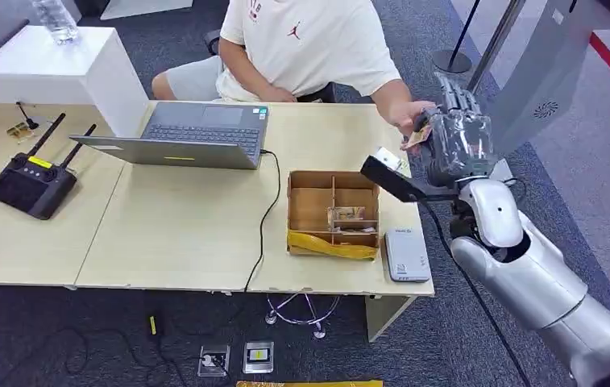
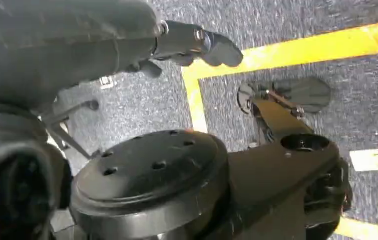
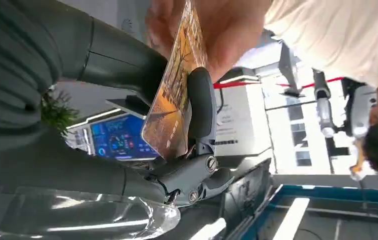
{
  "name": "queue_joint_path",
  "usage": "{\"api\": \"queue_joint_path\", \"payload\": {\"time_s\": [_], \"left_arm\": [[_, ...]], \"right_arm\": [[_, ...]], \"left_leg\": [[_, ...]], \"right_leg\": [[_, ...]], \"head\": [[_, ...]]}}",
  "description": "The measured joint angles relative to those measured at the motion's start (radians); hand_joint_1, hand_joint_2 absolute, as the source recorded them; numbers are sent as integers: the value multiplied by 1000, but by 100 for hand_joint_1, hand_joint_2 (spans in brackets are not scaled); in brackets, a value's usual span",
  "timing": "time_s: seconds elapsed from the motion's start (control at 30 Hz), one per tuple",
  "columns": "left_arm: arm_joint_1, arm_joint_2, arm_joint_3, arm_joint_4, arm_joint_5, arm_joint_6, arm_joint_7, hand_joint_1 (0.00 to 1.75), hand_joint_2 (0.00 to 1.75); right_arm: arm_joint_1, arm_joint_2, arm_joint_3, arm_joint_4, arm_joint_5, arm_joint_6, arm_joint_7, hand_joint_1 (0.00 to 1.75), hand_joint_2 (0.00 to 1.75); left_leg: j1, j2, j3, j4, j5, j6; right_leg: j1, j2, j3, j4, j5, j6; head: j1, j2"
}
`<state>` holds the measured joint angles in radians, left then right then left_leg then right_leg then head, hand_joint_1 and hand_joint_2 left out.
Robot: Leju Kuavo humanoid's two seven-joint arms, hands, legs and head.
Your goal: Pass the card to the sensor for recognition and then transmit it.
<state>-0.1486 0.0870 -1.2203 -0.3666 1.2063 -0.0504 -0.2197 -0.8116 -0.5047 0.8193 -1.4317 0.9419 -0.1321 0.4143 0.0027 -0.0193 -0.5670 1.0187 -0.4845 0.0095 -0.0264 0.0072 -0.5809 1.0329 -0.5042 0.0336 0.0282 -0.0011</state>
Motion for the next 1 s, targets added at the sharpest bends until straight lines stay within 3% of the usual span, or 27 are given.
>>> {"api": "queue_joint_path", "payload": {"time_s": [0.23, 0.33, 0.37, 0.4, 0.43, 0.6, 1.0], "left_arm": [[-10, 0, -2, 0, -15, 0, 9, 0, 0], [-9, 0, -2, 0, -16, 0, 12, 0, 0], [-9, 0, -2, 0, -16, 0, 12, 0, 0], [-9, 0, -2, 0, -15, 0, 13, 0, 0], [-9, 0, -2, 0, -15, 0, 13, 0, 0], [-8, 0, -2, 0, -17, 0, 13, 0, 0], [5, 0, -1, 0, -2, 0, 12, 0, 0]], "right_arm": [[-95, 108, 88, 164, -5, 18, -33, 162, 175], [-116, 140, 116, 225, -8, 16, -49, 154, 175], [-121, 150, 125, 244, -12, 16, -50, 113, 175], [-125, 159, 132, 261, -15, 15, -54, 89, 175], [-127, 166, 139, 276, -16, 14, -58, 0, 175], [-135, 195, 173, 347, -18, 10, -61, 0, 175], [-96, 184, 200, 386, -56, -161, -40, 0, 175]], "left_leg": [[1, -1, 0, 0, 1, -1], [1, -1, 0, 0, 1, -1], [1, -1, 0, 0, 1, -1], [1, -1, 0, 0, 1, -1], [1, -1, 0, 0, 1, -1], [1, -1, 0, 0, 1, -1], [1, 0, 1, 0, 0, -1]], "right_leg": [[1, -1, 0, 0, 0, 0], [1, -1, 0, 0, 0, 0], [1, -1, 0, 0, 0, 0], [1, -1, 0, 0, 0, 0], [1, -1, 0, 0, 0, 0], [1, -1, 0, 0, 0, 0], [1, 0, 0, -1, 0, 0]], "head": [[0, 0], [0, 0], [0, 0], [0, 0], [0, 0], [0, 0], [0, 0]]}}
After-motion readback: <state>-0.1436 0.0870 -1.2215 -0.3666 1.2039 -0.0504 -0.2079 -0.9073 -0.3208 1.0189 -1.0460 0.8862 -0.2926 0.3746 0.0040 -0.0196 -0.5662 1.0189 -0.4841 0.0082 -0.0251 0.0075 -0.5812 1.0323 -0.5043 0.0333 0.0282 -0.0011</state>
